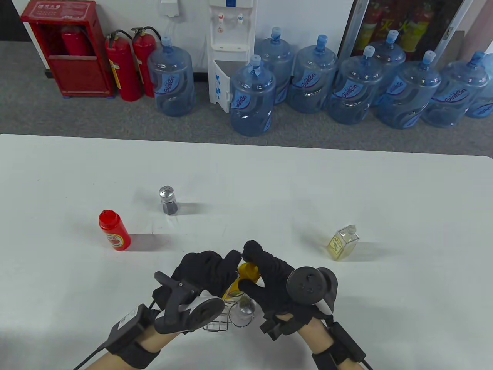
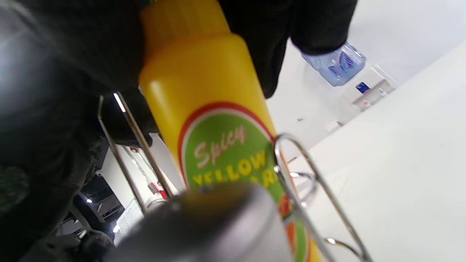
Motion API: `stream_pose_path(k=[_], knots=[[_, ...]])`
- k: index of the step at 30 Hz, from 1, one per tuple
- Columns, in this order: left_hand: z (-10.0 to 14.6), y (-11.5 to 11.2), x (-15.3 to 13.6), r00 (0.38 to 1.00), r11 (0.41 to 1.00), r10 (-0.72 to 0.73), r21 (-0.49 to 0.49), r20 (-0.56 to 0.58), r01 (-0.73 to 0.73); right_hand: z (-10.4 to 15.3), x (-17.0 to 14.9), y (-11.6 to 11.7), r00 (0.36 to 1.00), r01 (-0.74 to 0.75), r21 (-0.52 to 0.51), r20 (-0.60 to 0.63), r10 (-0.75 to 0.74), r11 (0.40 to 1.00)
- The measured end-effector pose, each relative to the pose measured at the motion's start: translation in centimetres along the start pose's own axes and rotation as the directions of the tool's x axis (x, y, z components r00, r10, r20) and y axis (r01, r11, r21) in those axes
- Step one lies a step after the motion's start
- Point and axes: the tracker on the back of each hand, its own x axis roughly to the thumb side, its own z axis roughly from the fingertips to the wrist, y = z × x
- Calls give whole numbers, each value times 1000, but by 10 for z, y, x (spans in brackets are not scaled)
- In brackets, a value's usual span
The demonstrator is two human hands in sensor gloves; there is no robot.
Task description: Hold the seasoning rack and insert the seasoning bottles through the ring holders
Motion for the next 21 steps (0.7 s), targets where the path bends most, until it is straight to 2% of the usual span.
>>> stream_pose_path(k=[3, 5, 9, 11, 14, 17, 21], knots=[[-1, 2, -3, 1000, 1000, 14, 1, -11, -14, 3, 15, -3, 981, -169, -63, 89, 174, 984], [-1, 3, -3, 999, 999, 32, 7, -16, -32, 3, 20, -4, 965, -233, -90, 99, 241, 968], [-1, 5, -4, 999, 999, 29, 24, -17, -29, -1, 11, -5, 997, -26, 56, 67, 23, 998], [-1, 6, -6, 999, 999, 39, 27, -24, -38, -1, 6, -9, 999, 23, 27, 40, -24, 999], [-2, 9, -10, 998, 998, 53, 34, -39, -52, -1, 5, -15, 999, -12, 11, 53, 11, 1000], [-3, 11, -12, 997, 998, 55, 41, -47, -53, 0, 7, -23, 998, 21, -29, 60, -19, 999], [-4, 13, -16, 997, 997, 55, 49, -59, -52, 1, 10, -46, 996, -40, -114, 77, 49, 993]])
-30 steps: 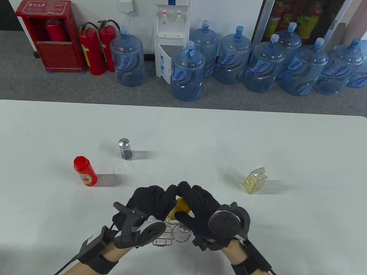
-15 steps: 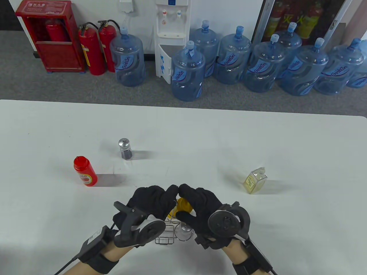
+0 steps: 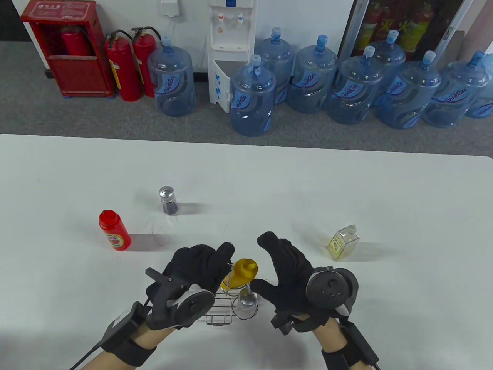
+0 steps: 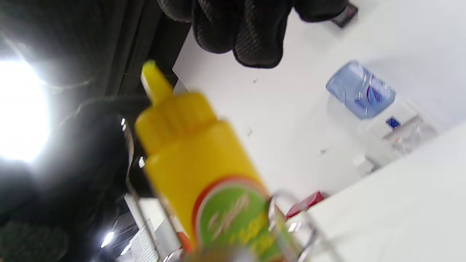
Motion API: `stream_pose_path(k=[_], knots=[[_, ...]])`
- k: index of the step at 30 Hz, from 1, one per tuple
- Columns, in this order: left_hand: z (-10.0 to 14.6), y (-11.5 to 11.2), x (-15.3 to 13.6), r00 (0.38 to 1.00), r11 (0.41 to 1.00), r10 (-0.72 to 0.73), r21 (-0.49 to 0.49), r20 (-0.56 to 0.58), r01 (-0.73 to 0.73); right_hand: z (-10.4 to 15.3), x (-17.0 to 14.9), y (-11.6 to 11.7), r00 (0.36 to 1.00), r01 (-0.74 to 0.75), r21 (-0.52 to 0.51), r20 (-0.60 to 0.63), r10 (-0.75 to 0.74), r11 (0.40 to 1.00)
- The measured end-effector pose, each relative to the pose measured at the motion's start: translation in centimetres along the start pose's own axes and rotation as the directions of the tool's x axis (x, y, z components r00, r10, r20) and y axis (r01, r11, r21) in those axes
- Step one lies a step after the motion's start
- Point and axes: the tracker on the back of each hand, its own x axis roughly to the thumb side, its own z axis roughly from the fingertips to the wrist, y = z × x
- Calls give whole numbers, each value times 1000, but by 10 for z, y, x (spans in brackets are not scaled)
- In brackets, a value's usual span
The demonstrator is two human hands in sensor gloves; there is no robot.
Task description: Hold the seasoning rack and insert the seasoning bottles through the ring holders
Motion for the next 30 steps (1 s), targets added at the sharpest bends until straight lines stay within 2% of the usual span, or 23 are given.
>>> stream_pose_path(k=[3, 7, 11, 13, 15, 17, 21, 23, 25, 26, 29, 30], knots=[[-1, 1, -4, 1000, 1000, 5, -1, -15, -5, 0, -4, -25, 983, -182, -104, -1, 183, 978], [-2, 0, -8, 999, 1000, 23, -9, -31, -23, 1, -23, -56, 918, -395, -190, -124, 377, 899], [-2, 0, -7, 999, 1000, 20, -10, -30, -20, 5, -51, -73, 857, -498, -192, -259, 445, 846], [-2, 0, -7, 999, 1000, 16, -10, -28, -16, 6, -64, -76, 847, -502, -167, -295, 443, 849], [-2, 0, -7, 999, 1000, 17, -11, -28, -17, 7, -69, -72, 859, -480, -155, -283, 427, 863], [-2, -1, -6, 1000, 1000, 16, -14, -25, -17, 5, -64, -62, 885, -443, -112, -213, 414, 889], [-1, -1, -1, 1000, 1000, 17, -14, -11, -17, 0, -21, -14, 922, -388, 12, 8, 388, 922], [-1, -1, 2, 1000, 1000, 17, -16, -1, -17, 2, -1, 8, 934, -354, 25, 64, 352, 935], [1, -2, 4, 1000, 1000, 17, -14, 7, -17, 6, 13, 22, 929, -364, 0, 72, 363, 931], [1, -1, 4, 1000, 1000, 10, -13, 10, -10, 7, 16, 25, 910, -411, -37, 50, 413, 911], [0, 0, 3, 1000, 1000, 14, -9, 3, -14, 6, 12, 24, 900, -434, -38, 33, 435, 900], [0, 0, 2, 1000, 1000, 20, -9, 0, -20, 5, 7, 22, 901, -433, -10, 27, 433, 901]])
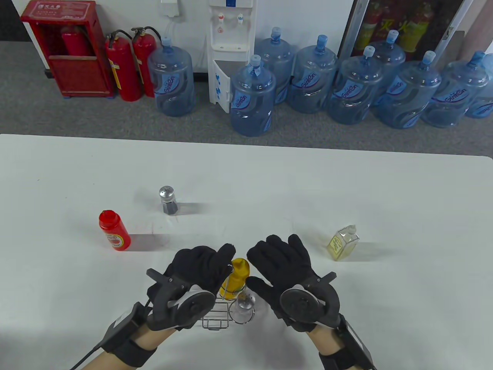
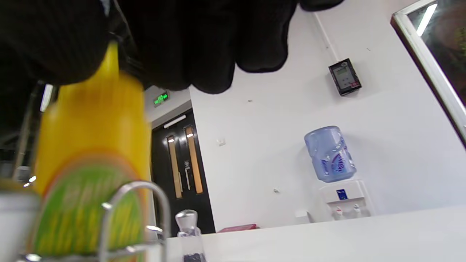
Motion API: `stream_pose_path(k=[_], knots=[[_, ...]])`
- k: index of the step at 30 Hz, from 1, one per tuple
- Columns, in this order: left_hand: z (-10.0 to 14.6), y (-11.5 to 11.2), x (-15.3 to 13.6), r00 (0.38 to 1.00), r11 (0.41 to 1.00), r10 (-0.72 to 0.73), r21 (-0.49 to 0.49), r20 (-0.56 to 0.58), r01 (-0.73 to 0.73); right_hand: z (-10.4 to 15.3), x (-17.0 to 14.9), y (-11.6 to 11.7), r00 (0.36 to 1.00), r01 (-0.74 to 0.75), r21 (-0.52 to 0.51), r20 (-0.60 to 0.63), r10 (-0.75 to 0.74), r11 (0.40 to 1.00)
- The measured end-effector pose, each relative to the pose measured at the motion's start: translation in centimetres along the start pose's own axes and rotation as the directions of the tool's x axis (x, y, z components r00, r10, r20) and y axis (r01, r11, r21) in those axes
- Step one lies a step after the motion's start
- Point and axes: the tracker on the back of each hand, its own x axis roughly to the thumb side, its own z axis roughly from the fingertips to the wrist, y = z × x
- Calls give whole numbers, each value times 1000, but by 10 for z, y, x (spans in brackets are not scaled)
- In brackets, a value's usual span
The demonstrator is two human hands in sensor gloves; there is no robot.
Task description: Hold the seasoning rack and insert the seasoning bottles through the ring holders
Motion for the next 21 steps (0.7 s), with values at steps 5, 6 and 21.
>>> stream_pose_path(k=[5, 6, 21], knots=[[0, 0, -2, 1000, 1000, 3, -3, -8, -3, -1, -19, -8, 999, 29, -16, -45, -30, 999], [0, 0, -2, 1000, 1000, 4, -2, -9, -4, -2, -23, -14, 999, -5, -48, -50, 2, 999], [-1, 0, -6, 1000, 1000, -7, -2, -21, 7, 24, -172, -49, 807, -160, -129, -588, 55, 979]])
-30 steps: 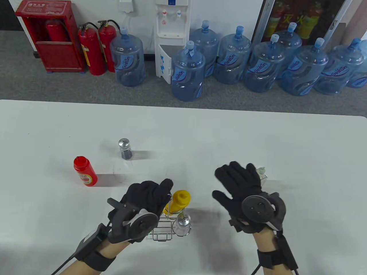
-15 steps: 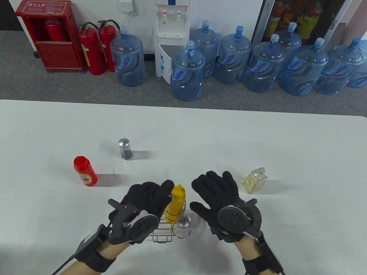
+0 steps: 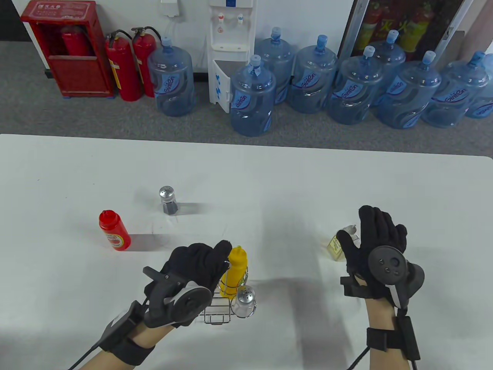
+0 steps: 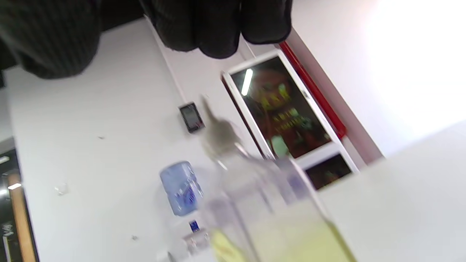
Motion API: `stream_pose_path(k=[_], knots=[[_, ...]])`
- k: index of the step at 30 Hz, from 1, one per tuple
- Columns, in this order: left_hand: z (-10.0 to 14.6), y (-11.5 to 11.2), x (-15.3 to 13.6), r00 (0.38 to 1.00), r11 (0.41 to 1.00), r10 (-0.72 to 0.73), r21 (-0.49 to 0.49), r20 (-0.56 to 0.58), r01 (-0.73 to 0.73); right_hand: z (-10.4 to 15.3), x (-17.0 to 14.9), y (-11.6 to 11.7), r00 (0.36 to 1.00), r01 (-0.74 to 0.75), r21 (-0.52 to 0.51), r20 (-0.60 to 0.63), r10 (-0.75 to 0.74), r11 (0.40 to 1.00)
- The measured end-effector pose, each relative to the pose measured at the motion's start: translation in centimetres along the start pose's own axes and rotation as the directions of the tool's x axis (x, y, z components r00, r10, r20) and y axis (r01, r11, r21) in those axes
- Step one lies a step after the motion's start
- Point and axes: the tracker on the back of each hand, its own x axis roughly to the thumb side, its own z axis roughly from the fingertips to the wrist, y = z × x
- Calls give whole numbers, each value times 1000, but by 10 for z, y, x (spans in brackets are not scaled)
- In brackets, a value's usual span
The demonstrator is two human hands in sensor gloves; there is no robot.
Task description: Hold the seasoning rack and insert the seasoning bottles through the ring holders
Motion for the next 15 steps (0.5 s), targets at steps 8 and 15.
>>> stream_pose_path(k=[8, 15], knots=[[-2, 0, -6, 1000, 1000, -4, -6, -22, 4, 0, -22, 36, 994, -1, 108, -112, 13, 994], [-5, 0, -13, 999, 1000, -3, -12, -50, 3, -1, -17, 40, 994, 52, 103, -103, -41, 993]])
